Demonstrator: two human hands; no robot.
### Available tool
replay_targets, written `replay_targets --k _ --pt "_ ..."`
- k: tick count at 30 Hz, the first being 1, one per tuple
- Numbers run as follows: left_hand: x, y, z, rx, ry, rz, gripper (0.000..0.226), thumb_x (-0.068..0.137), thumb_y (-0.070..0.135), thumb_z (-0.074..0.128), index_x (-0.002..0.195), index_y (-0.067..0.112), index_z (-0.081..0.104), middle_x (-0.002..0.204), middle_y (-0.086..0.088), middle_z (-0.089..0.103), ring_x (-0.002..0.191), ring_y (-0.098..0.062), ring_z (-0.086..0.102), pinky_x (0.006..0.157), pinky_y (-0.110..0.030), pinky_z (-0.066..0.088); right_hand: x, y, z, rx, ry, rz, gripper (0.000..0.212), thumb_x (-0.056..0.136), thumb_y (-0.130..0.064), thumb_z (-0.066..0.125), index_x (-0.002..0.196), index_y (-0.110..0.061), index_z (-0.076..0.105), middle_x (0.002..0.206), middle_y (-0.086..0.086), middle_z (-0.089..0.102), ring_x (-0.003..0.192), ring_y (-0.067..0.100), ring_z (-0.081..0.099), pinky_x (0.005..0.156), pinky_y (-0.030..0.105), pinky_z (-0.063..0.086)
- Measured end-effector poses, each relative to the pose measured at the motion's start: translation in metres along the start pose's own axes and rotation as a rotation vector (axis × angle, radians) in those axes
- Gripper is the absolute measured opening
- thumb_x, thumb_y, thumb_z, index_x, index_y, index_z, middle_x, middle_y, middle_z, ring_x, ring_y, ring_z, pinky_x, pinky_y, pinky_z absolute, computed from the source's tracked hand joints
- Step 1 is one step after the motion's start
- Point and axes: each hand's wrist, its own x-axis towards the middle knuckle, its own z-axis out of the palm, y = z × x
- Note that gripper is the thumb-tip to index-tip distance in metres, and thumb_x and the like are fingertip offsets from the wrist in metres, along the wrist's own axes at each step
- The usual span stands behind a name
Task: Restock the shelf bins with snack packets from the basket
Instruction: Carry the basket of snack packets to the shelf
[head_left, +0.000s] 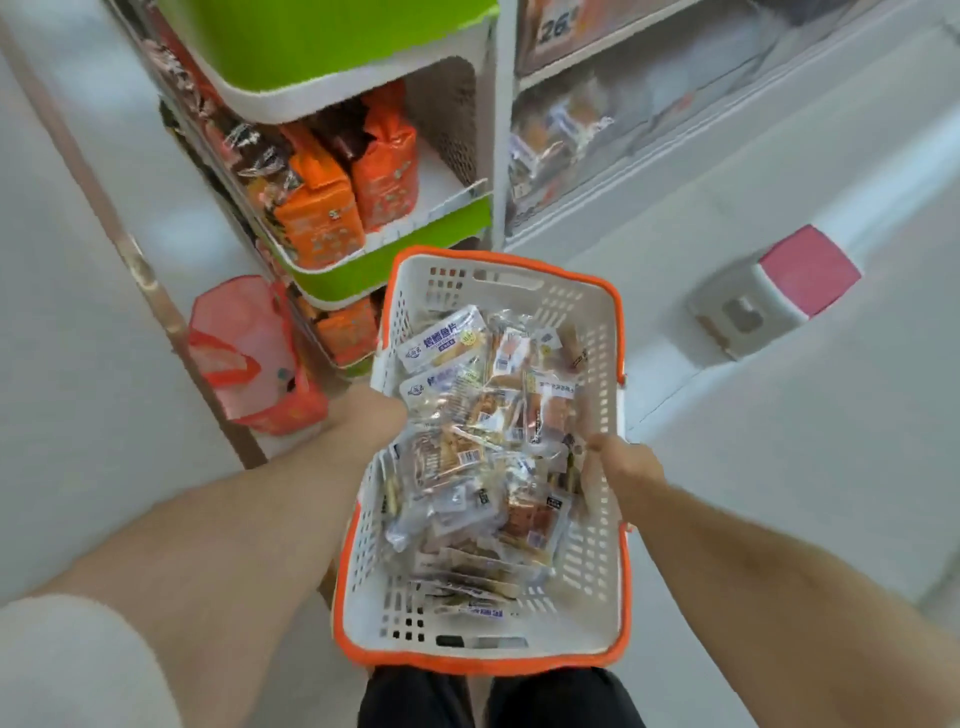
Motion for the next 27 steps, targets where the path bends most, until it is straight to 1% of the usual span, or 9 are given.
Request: replay_targets --k 3,5,8,10,12,15,18,23,27 --pt "0.010 0.066 -0.006 0.105 -0.037 0.132 0.033 0.088 0.025 0.056 0.110 0.001 0.061 0.105 -0.014 0.066 0.095 -0.033 0.065 0.071 -0.031 0.051 0.016 -0.008 -0.032 0.152 0.032 0.044 0.040 0.088 -0.034 0.055 0.105 0.001 0.063 0.081 0.009 0.058 0.075 0.027 0.058 0.059 0.031 0.042" --pt "0.015 0.108 -0.002 0.179 -0.027 0.196 0.034 0.090 0.026 0.055 0.113 0.000 0.059 0.110 -0.015 0.064 0.100 -0.033 0.064 0.073 -0.033 0.051 0.026 -0.014 -0.052 0.254 0.048 0.068 0.043 0.088 -0.038 0.057 0.103 0.002 0.061 0.084 0.011 0.058 0.076 0.027 0.057 0.064 0.032 0.042" --pt "0.020 0.167 0.009 0.252 -0.014 0.257 0.040 0.090 0.030 0.057 0.116 0.001 0.060 0.116 -0.016 0.065 0.103 -0.034 0.064 0.080 -0.036 0.055 0.044 -0.024 -0.080 0.431 0.061 0.101 0.043 0.088 -0.047 0.060 0.107 -0.010 0.052 0.102 0.011 0.056 0.090 0.031 0.054 0.078 0.040 0.042" --pt "0.025 0.203 0.017 0.304 -0.013 0.295 0.041 0.090 0.037 0.058 0.114 0.004 0.062 0.113 -0.015 0.066 0.102 -0.034 0.065 0.083 -0.036 0.056 0.064 -0.029 -0.099 0.505 0.068 0.128 0.038 0.089 -0.042 0.060 0.108 -0.010 0.051 0.098 0.008 0.054 0.084 0.028 0.053 0.080 0.041 0.041" --pt "0.031 0.241 0.028 0.349 -0.022 0.322 0.041 0.091 0.037 0.058 0.115 0.004 0.063 0.114 -0.015 0.067 0.103 -0.034 0.065 0.083 -0.035 0.056 0.088 -0.035 -0.119 0.522 0.074 0.156 0.034 0.090 -0.039 0.059 0.106 -0.010 0.050 0.096 0.008 0.054 0.077 0.026 0.051 0.079 0.041 0.041" --pt "0.043 0.299 0.046 0.450 -0.041 0.352 0.043 0.095 0.033 0.054 0.120 -0.001 0.060 0.119 -0.016 0.064 0.107 -0.033 0.063 0.078 -0.033 0.051 0.128 -0.045 -0.146 0.504 0.067 0.170 0.039 0.089 -0.044 0.058 0.105 -0.009 0.052 0.106 0.012 0.055 0.090 0.032 0.054 0.085 0.043 0.047" --pt "0.054 0.355 0.061 0.552 -0.061 0.391 0.042 0.100 0.031 0.047 0.122 -0.002 0.058 0.121 -0.017 0.062 0.110 -0.034 0.061 0.080 -0.034 0.049 0.168 -0.054 -0.173 0.494 0.062 0.173 0.038 0.090 -0.043 0.057 0.104 -0.008 0.053 0.105 0.013 0.056 0.095 0.035 0.056 0.090 0.044 0.049" --pt "0.078 0.438 0.083 0.573 -0.064 0.401 0.034 0.097 0.022 0.049 0.116 -0.003 0.060 0.116 -0.020 0.064 0.106 -0.035 0.063 0.079 -0.036 0.052 0.227 -0.081 -0.212 0.521 0.041 0.233 0.036 0.088 -0.040 0.057 0.106 -0.009 0.053 0.108 0.013 0.055 0.096 0.035 0.056 0.083 0.043 0.047" --pt "0.110 0.504 0.102 0.587 -0.073 0.420 0.039 0.093 0.025 0.053 0.119 -0.003 0.058 0.119 -0.019 0.064 0.105 -0.036 0.064 0.078 -0.037 0.053 0.272 -0.108 -0.233 0.580 0.028 0.297 0.038 0.087 -0.040 0.056 0.108 -0.009 0.053 0.107 0.014 0.056 0.095 0.035 0.057 0.085 0.045 0.049"
